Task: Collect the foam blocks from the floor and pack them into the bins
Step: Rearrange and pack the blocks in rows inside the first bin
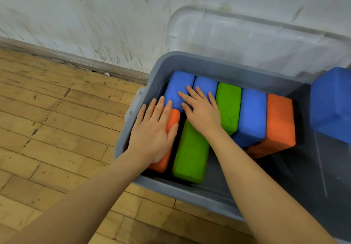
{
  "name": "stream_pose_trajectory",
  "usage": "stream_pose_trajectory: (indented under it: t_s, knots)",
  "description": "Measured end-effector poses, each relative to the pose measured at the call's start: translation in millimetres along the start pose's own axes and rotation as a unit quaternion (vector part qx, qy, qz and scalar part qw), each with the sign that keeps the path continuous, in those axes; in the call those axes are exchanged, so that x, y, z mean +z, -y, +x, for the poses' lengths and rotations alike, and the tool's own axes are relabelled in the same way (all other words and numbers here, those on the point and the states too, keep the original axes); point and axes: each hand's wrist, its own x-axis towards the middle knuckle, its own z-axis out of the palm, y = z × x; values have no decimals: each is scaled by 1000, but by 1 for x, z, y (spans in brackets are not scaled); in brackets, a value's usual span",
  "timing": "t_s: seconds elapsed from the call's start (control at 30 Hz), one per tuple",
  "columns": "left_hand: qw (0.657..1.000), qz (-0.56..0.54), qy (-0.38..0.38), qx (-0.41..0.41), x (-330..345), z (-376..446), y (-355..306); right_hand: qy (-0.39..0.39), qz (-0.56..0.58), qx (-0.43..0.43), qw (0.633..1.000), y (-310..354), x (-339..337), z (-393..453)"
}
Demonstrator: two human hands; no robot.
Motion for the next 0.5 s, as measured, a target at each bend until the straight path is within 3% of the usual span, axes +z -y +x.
stream_pose_trajectory:
  t_s: [0.23,0.4,0.5]
  knots:
    - [1000,17,1,25,6,-5,-10,0,-41,-5,999,-7,-5,4]
    - [1000,-24,18,3,12,5,-6,-53,-57,-61,995,-6,1,2]
    - [1000,-18,15,5,12,4,-6,-25,-62,-47,997,-8,-1,2]
